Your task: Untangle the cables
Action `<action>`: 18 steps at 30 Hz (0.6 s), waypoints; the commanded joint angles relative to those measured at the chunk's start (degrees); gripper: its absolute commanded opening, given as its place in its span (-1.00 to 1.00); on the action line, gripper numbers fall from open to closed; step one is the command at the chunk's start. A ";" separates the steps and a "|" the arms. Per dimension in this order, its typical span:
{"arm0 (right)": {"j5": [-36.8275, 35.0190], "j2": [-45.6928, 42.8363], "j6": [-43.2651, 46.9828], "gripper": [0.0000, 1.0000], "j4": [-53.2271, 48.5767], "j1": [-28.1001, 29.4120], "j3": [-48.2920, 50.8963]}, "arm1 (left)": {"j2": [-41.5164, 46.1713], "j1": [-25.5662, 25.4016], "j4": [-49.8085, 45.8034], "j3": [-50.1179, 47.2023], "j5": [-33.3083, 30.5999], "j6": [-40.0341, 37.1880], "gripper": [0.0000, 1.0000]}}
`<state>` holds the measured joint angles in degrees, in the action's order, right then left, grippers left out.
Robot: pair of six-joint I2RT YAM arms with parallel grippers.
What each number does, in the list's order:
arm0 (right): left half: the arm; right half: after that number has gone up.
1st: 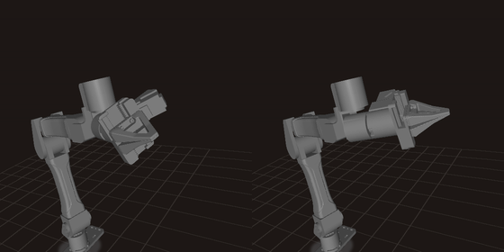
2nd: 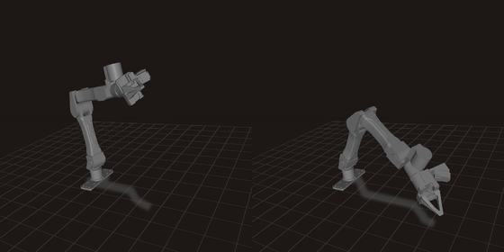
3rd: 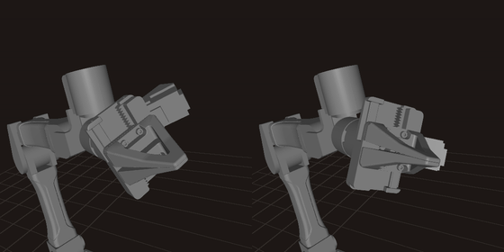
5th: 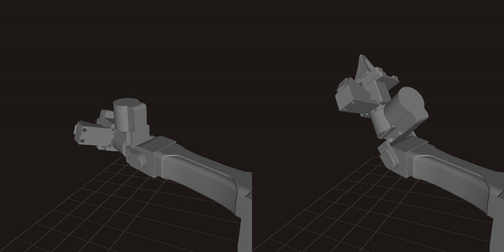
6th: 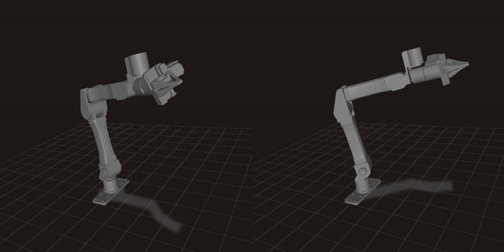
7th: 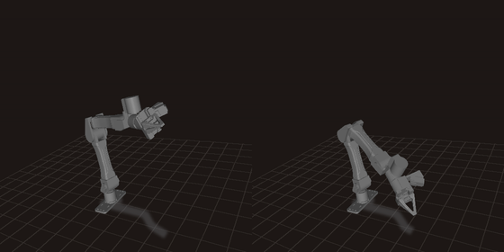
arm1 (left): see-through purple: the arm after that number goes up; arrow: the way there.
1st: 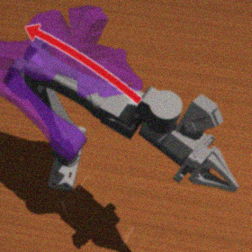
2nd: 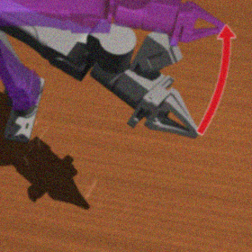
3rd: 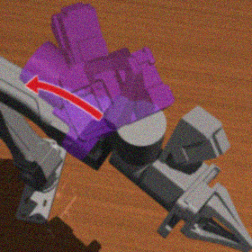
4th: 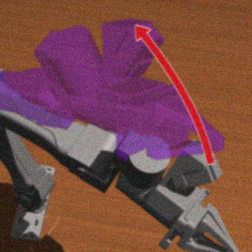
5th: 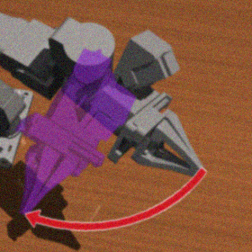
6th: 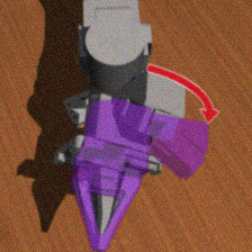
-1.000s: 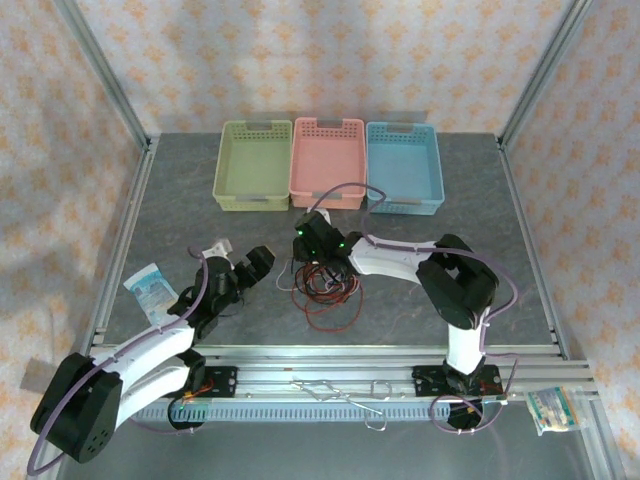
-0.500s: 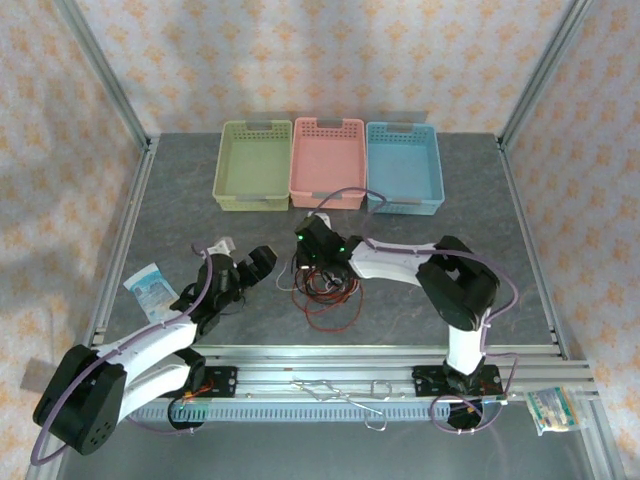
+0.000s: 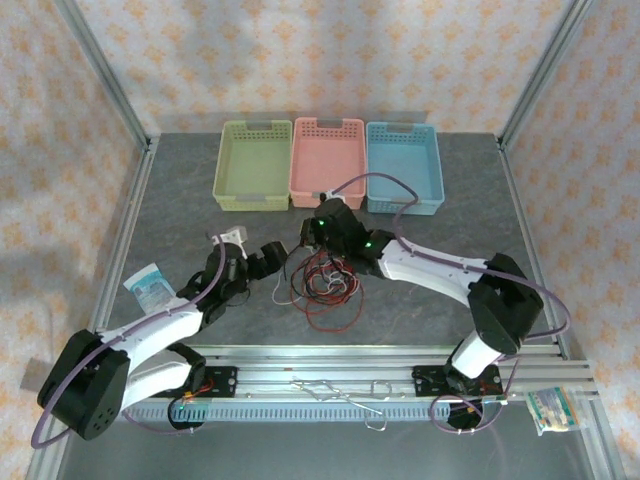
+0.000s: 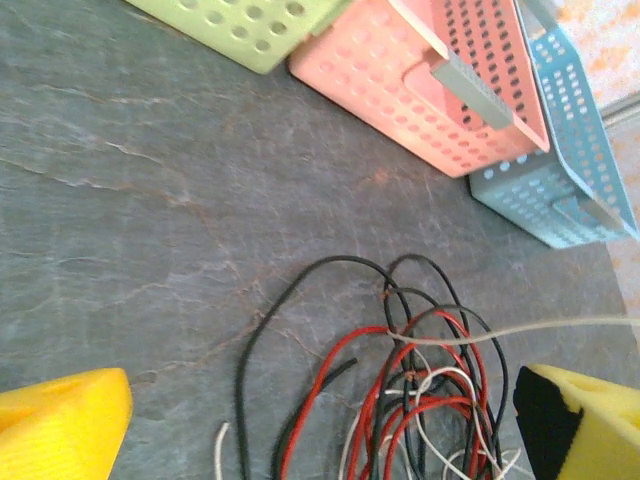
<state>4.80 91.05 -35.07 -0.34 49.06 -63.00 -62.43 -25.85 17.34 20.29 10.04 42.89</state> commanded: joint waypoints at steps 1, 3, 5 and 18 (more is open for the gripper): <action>1.76 -3.80 -2.72 -1.00 1.57 -0.95 0.05 | -2.69 -2.41 0.57 3.50 -1.66 -3.94 0.97; 1.96 -5.23 -3.07 -1.00 1.23 -1.37 -0.01 | -5.18 -4.24 0.59 5.21 -2.31 -5.09 0.94; 1.97 -6.66 -3.25 -1.00 0.88 -1.84 0.01 | -7.81 -6.11 0.27 7.05 -3.36 -6.02 0.92; 2.77 -13.62 -1.43 -1.00 -1.46 -2.70 -1.67 | -20.56 -12.29 3.72 13.63 -9.69 -5.95 0.84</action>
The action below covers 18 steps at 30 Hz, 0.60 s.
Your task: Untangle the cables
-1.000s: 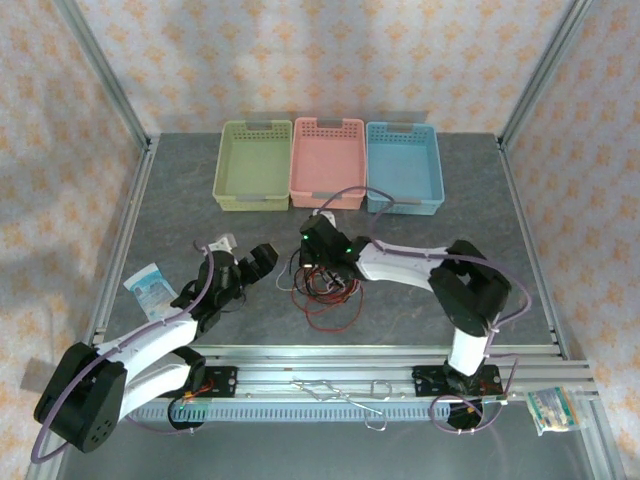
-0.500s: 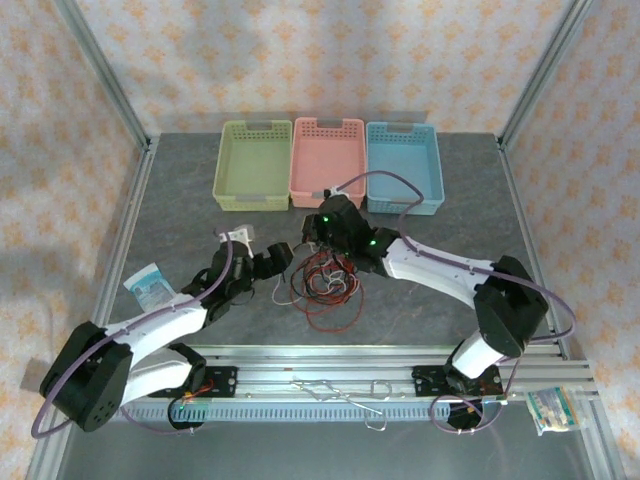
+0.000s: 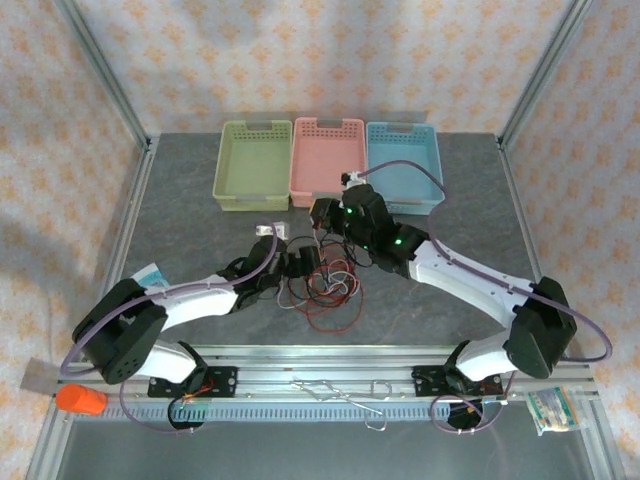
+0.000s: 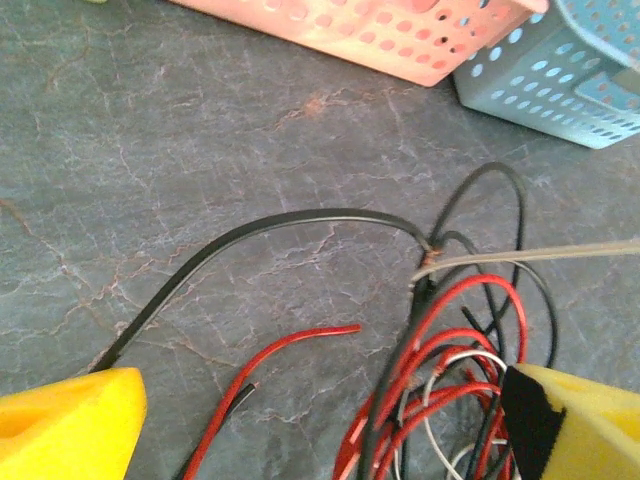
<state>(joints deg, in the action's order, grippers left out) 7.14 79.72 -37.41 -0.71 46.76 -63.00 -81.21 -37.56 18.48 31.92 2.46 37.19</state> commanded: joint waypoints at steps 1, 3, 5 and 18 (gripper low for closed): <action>0.80 -2.70 1.23 -1.00 -1.21 -0.41 -2.07 | -2.85 -0.75 2.93 2.46 -2.11 -0.02 0.84; 1.35 -3.63 1.54 -1.00 -1.29 -0.39 -2.68 | -4.77 -1.10 3.21 3.27 -2.30 0.15 0.83; 1.88 -4.52 1.96 -1.00 -1.44 -0.41 -3.34 | -6.56 -1.46 3.32 3.94 -2.63 0.41 0.83; 0.12 -10.14 9.14 -1.00 -7.05 -0.50 -11.57 | -11.42 -2.25 3.18 3.85 -3.35 1.66 0.64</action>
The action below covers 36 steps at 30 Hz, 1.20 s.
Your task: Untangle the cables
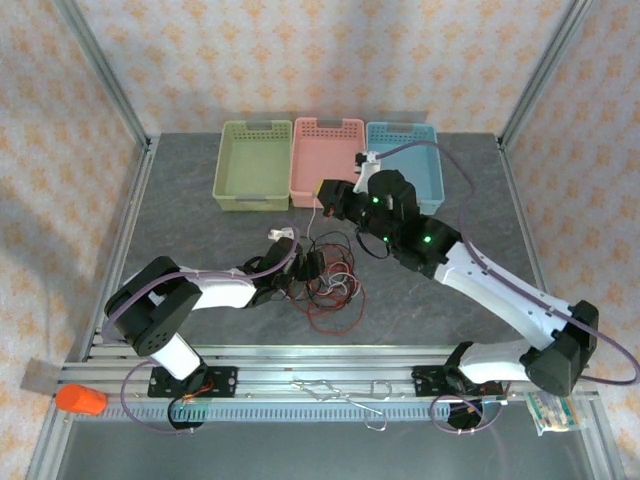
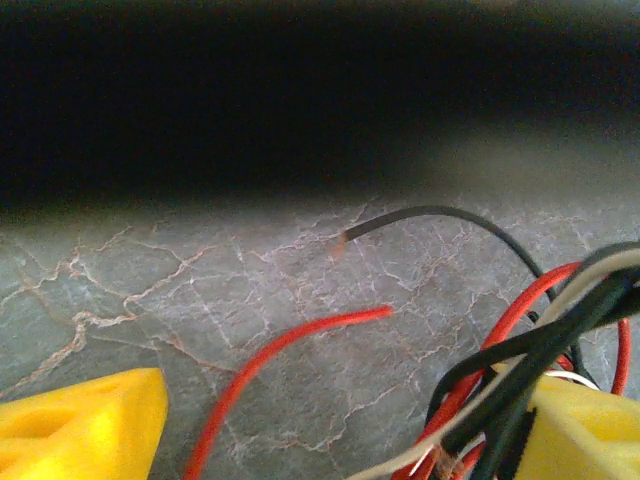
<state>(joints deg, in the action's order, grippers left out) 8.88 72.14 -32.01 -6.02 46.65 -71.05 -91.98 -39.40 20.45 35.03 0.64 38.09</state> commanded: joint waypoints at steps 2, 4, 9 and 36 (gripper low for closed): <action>-2.46 -3.27 5.27 -1.00 -2.92 -0.37 -5.10 | -0.99 -0.42 1.18 0.66 -1.61 0.85 0.63; -3.87 -3.94 6.58 -1.00 -4.11 -0.37 -6.64 | -1.26 -0.42 1.10 0.57 -1.61 0.85 0.59; -8.03 -4.25 10.01 -1.00 -7.96 -0.64 -10.95 | -1.77 -0.42 1.48 0.22 -1.35 1.02 0.50; -23.38 -9.48 20.37 -1.00 -16.44 -1.13 -25.26 | -2.62 -0.76 1.93 -0.79 -0.84 2.08 0.41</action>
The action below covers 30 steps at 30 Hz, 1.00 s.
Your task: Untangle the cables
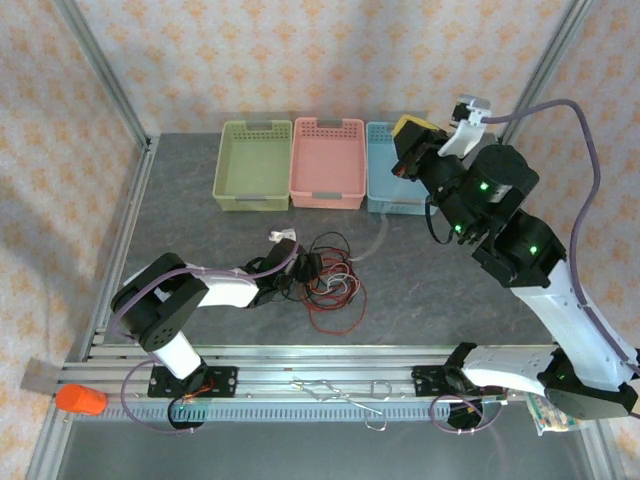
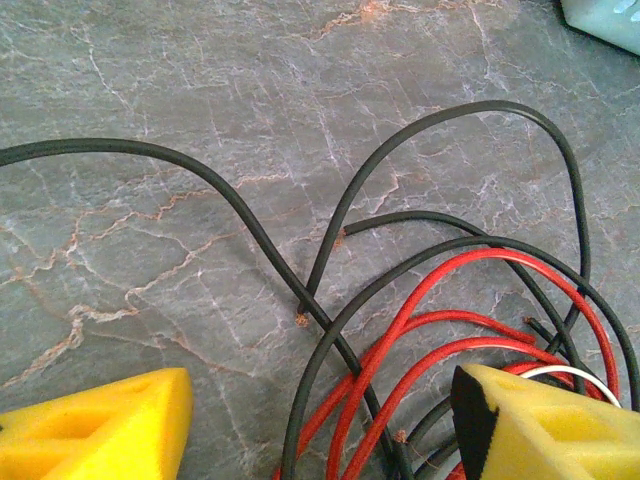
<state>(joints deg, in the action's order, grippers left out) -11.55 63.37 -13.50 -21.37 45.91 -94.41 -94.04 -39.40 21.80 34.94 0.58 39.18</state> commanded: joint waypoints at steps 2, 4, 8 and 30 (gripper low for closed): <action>-4.33 -0.65 2.07 -1.00 -1.89 -0.38 -1.59 | 0.74 -1.15 -0.37 -0.28 -1.11 0.63 0.43; -5.53 -0.79 1.61 -1.00 -2.48 -0.38 -0.81 | 2.31 -1.77 -3.26 1.12 -2.46 0.14 0.48; -6.43 -1.87 0.36 -1.00 -2.07 -0.43 2.19 | 6.42 -4.25 -9.45 4.17 -6.43 -1.21 0.61; -18.90 -0.19 -0.47 -1.00 4.55 -1.50 7.18 | 21.08 -4.21 -10.78 14.35 -10.52 -5.25 0.75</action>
<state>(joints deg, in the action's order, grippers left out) -28.51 62.06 -13.87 -20.12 44.91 -86.56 -70.78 -44.47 8.88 47.03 -9.91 35.64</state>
